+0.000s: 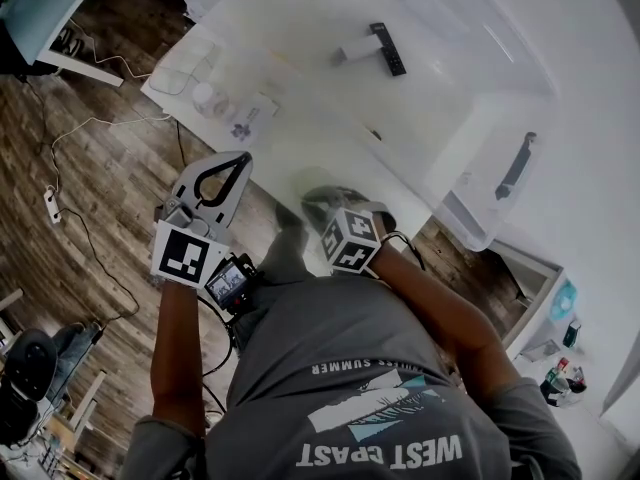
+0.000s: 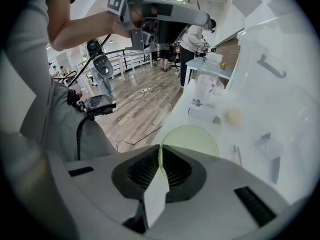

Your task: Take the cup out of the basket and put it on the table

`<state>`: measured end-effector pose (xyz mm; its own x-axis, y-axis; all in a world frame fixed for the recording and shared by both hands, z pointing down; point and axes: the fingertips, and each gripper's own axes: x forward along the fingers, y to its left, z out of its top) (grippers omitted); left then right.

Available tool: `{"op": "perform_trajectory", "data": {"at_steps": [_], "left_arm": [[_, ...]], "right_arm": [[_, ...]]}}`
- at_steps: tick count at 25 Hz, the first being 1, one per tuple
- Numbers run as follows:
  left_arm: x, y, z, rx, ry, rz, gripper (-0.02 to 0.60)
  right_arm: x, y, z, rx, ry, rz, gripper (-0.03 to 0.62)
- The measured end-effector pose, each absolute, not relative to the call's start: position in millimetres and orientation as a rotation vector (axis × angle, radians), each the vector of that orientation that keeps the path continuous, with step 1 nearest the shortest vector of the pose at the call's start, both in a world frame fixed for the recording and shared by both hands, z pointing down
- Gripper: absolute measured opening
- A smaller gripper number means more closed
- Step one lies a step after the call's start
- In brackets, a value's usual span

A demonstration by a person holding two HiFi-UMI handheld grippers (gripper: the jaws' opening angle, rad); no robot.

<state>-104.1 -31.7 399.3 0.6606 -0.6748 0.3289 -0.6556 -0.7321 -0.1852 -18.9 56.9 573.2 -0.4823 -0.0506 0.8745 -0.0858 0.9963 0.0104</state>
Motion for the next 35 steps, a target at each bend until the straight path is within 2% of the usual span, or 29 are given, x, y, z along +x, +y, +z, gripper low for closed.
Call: {"op": "perform_trajectory", "data": {"at_steps": [17,25,35], "left_arm": [[-97.2,-28.6,407.1,-2.84,1.117,-0.6,0.009],[-90.1,-24.2,409.5,-2.858,1.09,-0.607,0.009],[-83.6,-32.3,406.8,-2.86,1.055,-0.599,0.009]], "right_arm": [[-21.8,61.4,570.0,0.07,-2.081,0.035,0.031],[-6.7,58.3,575.9,0.033,-1.933,-0.076,0.029],[-7.1,42.6,572.0,0.063,-1.957,0.004,0.034]]}}
